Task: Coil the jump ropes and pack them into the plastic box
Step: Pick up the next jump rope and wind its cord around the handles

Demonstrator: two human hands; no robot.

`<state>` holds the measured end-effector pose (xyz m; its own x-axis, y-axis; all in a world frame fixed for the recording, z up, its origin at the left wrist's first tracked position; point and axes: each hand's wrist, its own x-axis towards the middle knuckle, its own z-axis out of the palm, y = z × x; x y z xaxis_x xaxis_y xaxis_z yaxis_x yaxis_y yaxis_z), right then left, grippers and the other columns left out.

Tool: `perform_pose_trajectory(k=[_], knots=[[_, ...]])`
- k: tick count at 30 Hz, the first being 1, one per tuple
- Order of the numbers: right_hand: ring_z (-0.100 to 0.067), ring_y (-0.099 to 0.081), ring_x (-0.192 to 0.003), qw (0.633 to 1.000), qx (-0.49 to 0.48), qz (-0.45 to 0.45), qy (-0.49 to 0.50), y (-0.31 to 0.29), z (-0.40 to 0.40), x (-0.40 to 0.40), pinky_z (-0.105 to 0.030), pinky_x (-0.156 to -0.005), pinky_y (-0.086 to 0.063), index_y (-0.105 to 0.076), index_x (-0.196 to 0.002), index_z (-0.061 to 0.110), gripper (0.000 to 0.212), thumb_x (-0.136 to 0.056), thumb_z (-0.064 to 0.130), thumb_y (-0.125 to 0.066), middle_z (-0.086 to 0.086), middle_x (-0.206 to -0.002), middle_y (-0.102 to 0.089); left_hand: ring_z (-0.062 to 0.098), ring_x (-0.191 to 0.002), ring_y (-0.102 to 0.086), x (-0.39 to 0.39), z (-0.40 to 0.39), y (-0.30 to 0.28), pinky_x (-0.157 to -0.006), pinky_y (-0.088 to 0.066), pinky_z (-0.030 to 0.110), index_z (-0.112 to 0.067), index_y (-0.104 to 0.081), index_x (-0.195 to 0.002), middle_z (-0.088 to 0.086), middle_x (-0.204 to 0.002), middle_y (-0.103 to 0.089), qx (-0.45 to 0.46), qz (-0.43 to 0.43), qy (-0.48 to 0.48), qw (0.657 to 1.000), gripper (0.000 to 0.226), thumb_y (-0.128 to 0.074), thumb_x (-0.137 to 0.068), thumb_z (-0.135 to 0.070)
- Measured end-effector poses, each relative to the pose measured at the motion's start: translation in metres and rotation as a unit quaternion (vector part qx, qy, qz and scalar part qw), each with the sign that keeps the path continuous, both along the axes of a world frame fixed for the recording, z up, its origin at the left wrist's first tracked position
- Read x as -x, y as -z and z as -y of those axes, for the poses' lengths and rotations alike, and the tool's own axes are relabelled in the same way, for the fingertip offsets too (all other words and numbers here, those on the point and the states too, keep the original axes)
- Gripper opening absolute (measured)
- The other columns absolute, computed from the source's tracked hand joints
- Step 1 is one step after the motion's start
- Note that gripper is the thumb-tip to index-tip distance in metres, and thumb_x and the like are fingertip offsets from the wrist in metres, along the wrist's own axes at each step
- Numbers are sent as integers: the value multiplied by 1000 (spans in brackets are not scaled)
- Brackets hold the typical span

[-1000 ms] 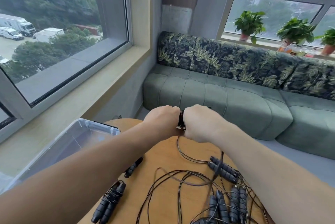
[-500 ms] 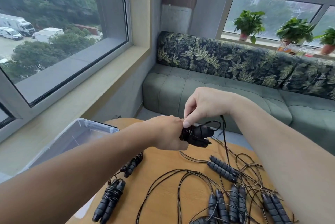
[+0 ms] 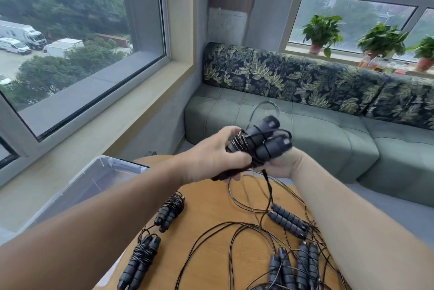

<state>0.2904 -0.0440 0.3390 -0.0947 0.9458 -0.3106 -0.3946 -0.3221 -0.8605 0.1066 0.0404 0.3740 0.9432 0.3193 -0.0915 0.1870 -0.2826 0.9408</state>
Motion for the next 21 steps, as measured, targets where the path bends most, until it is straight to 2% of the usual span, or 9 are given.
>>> perform_pose_trajectory(k=[1,3,6,10,12,14,15,18,21], knots=[[-7,-44,-53,999,-12,38,28,3,0,6,-18,-46,-39,-66,-97,9,10,-87,10,-67,-3,-70,-51,20,-59,-61,-1,-3,0,-54,-48,31,-22,-45,-126,10,-76,-70,3,7,-22,1000,65,-71,-73,-47],[-1,-33,-47,996,-13,48,73,12,0,14,-13,-42,-25,-59,-100,13,25,-101,1,-38,7,-62,-44,16,-57,-62,-2,-6,0,-55,-50,32,-20,-52,-118,5,-72,-69,-7,18,-40,999,53,-77,-79,-47],[-4,-26,-45,988,-12,115,106,13,6,29,-20,-45,-12,-57,-94,11,24,-103,9,-36,3,-64,-43,10,-59,-63,-2,-15,5,-59,-54,34,-20,-57,-114,0,-72,-69,-44,10,-63,997,38,-77,-84,-34],[-9,-27,-44,956,36,276,91,14,16,39,-22,-43,-19,-65,-103,3,31,-105,26,-43,0,-63,-46,18,-78,-63,-3,-38,16,-67,-50,28,-29,-56,-120,-3,-87,-67,-206,-47,-105,972,50,-79,-79,-44],[-7,-33,-42,892,36,448,50,9,20,44,-23,-45,-27,-64,-84,10,29,-102,24,-46,3,-59,-46,17,-80,-58,-4,-41,22,-63,-43,23,-27,-54,-124,-6,-87,-62,-279,-64,-91,954,53,-78,-80,-43],[-8,-43,-50,782,19,623,-2,4,20,50,-26,-51,-35,-53,-67,20,34,-100,22,-48,5,-61,-49,20,-87,-59,-7,-39,26,-66,-41,27,-26,-52,-128,-5,-95,-62,-368,-99,-73,922,55,-75,-82,-45],[-13,-48,-59,735,25,677,-22,3,20,52,-28,-56,-39,-54,-69,22,31,-99,23,-48,3,-67,-53,22,-94,-60,-9,-38,28,-70,-42,29,-27,-50,-129,-4,-102,-64,-422,-120,-62,897,55,-73,-83,-48],[-26,-51,-72,621,45,780,-65,-4,19,62,-29,-64,-46,-59,-87,14,14,-94,22,-50,-7,-84,-58,25,-99,-62,-18,-28,38,-78,-48,36,-24,-48,-122,-2,-111,-62,-528,-148,-16,836,46,-65,-86,-46],[-26,-49,-68,553,31,827,-97,-25,22,71,-29,-60,-41,-49,-80,16,10,-90,17,-54,-1,-70,-46,27,-88,-61,-23,-17,44,-74,-50,39,-21,-42,-114,3,-104,-58,-578,-159,35,800,35,-59,-85,-31]])
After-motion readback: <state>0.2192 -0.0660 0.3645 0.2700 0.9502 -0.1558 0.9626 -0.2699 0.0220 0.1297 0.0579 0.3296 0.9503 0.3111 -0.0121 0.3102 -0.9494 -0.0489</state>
